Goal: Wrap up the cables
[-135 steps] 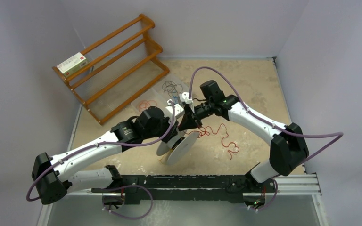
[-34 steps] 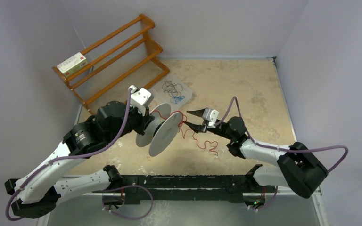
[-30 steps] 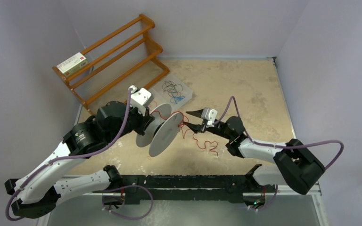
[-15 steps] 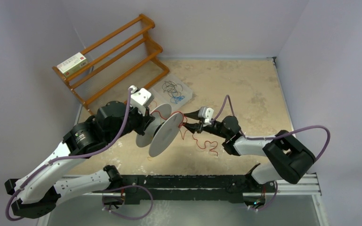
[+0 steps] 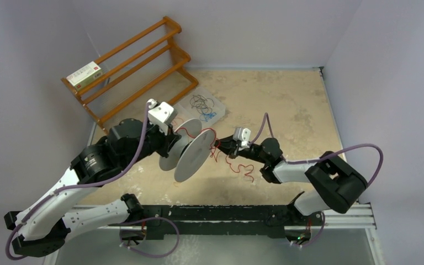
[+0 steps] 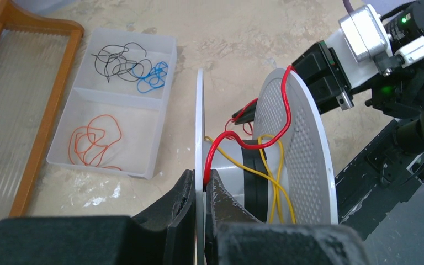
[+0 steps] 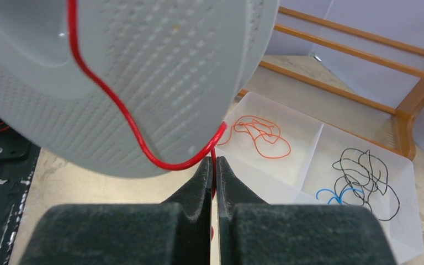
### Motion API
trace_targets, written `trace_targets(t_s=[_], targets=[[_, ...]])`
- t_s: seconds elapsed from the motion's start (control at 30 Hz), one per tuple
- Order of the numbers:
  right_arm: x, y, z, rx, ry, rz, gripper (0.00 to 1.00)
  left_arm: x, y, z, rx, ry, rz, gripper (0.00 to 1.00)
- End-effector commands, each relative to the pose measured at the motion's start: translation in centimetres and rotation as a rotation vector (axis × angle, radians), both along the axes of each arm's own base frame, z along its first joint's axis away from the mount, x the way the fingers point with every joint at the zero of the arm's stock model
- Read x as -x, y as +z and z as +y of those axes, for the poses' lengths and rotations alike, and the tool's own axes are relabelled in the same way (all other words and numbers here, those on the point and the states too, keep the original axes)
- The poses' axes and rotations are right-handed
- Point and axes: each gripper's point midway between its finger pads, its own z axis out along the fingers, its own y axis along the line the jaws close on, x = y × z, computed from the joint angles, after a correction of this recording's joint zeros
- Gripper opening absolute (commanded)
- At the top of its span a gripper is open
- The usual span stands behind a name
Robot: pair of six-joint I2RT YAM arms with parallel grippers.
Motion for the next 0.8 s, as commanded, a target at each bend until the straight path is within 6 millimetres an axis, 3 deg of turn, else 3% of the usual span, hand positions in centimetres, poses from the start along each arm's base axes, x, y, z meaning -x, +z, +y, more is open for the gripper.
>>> trace_targets(t_s=[0.0,0.33,0.57,0.77], targets=[[1.5,2.3,-1.0,-0.062,0.004,-0.074,0.0,-0.7,6.8,0.4,0.194,0.05,-0.142,0.0],[3.3,0.5,-2.8,-0.036,-0.011,-0.025,0.0,-1.4,10.6,0.5,0.345,0.114,-0.187,0.0],[4.0,-0.5,-1.8,-0.029,0.006,0.005,0.0,-1.6,13.5,-0.5,0.524,0.126,-0.178,0.0],[4.1,1.3,-3.0,-0.107,-0.052,-0.014,0.0,-2.2,12.9,-0.5,0.437,0.152,-0.155,0.0]])
